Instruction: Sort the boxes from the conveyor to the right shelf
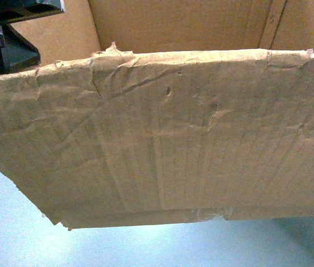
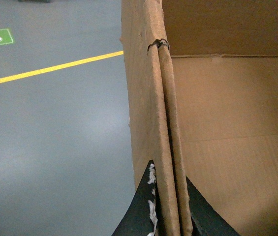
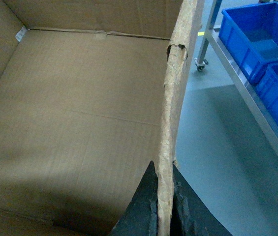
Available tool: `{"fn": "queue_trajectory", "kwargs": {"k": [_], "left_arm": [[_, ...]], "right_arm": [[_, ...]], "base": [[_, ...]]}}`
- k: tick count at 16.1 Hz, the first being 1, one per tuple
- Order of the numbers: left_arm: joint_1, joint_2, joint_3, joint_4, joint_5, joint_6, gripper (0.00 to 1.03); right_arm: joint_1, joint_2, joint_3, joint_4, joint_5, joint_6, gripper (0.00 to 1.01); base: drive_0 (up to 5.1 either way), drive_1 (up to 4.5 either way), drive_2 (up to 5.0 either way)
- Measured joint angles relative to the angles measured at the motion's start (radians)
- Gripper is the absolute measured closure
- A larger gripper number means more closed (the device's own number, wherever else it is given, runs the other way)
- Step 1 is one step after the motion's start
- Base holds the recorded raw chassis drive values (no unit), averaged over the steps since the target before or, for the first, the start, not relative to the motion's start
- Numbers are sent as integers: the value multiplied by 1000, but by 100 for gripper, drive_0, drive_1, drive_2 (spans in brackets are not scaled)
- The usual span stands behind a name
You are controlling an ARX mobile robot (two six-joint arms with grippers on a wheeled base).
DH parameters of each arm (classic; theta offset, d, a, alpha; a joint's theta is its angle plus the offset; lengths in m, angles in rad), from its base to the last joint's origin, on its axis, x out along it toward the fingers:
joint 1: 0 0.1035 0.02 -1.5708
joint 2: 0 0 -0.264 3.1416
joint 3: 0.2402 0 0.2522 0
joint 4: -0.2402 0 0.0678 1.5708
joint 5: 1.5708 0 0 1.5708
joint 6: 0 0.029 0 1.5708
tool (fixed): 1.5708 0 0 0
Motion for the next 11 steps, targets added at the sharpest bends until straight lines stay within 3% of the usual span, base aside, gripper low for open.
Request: {"fn": "queue_trajectory", "kwargs": {"k": [11], "left_arm": [[0,0,0,0,0,0,100]], "right_arm": [[0,0,0,0,0,0,99]], "base": [[-163,-163,-163]]}}
